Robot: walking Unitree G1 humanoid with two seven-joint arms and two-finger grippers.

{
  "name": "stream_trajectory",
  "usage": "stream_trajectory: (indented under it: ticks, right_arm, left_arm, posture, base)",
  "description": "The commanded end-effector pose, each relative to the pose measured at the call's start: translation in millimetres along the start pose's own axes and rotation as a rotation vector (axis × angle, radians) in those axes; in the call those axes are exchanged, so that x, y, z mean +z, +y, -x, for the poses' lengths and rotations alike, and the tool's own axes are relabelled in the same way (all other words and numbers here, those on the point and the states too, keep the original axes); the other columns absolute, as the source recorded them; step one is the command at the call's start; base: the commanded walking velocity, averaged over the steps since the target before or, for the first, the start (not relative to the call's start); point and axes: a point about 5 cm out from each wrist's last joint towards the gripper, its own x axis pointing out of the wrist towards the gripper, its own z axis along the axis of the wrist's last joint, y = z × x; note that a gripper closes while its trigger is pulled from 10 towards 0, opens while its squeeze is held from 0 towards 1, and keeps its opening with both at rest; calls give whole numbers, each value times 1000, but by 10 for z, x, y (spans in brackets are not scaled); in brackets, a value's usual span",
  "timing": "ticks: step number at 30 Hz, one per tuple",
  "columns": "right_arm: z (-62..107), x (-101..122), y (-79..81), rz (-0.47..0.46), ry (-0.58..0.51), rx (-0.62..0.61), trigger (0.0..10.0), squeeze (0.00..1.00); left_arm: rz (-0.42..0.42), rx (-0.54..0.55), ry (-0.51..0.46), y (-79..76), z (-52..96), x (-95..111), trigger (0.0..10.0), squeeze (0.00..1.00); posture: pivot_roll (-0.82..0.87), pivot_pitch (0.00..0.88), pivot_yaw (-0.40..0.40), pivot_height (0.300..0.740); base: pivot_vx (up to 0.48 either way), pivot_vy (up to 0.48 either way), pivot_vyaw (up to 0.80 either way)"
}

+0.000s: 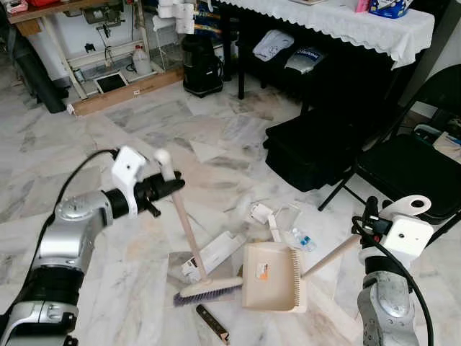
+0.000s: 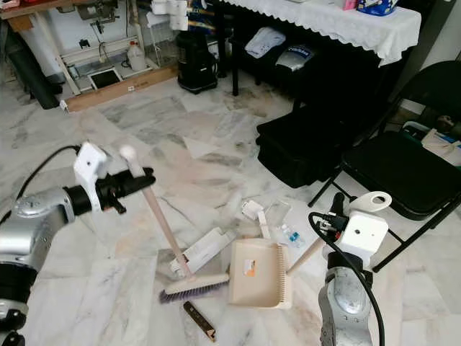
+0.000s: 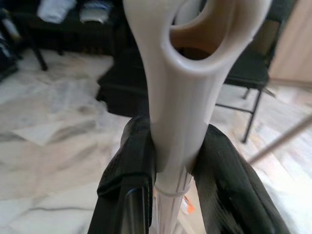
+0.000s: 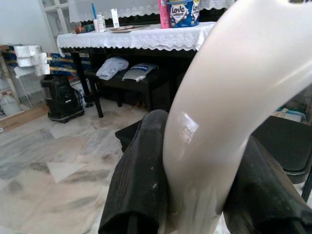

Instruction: Sweep floor

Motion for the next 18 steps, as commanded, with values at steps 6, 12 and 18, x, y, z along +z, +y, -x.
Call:
stream_trajectory:
  ticks: [6, 12, 18]
  right_arm:
    - [-23, 49, 29, -15, -35, 8, 10000, 0]
    - [-7, 65, 26, -16, -51, 3, 10000, 0]
    - [3, 78, 24, -15, -56, -6, 10000, 0]
  left_arm:
    - [-97, 374, -108, 201, -62, 43, 10000, 0]
    - [-41, 569, -192, 23, -150, -144, 10000, 0]
    - [-42, 678, -212, -215, -251, -335, 10000, 0]
  posture:
    - [-132, 43, 47, 740]
    - [-155, 37, 54, 740]
    - [-179, 29, 58, 740]
  base:
    - [0, 0, 0]
    - [0, 0, 0]
    - [0, 0, 0]
